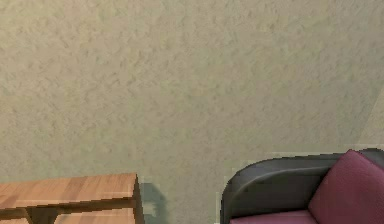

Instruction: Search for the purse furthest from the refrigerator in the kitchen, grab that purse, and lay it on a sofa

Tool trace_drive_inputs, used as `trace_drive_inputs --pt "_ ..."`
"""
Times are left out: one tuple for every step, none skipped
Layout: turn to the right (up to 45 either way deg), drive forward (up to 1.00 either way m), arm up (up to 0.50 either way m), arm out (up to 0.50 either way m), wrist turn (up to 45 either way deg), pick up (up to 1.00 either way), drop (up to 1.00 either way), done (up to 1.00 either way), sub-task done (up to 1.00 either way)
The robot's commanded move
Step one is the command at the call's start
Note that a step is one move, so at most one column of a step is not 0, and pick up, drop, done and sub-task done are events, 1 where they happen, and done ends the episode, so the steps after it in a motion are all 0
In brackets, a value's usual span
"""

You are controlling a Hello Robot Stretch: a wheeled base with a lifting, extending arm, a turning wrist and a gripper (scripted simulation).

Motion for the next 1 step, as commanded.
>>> trace_drive_inputs --pt "0.0 0.00 0.00 0.00 0.0 0.00 0.00 1.00 0.00"
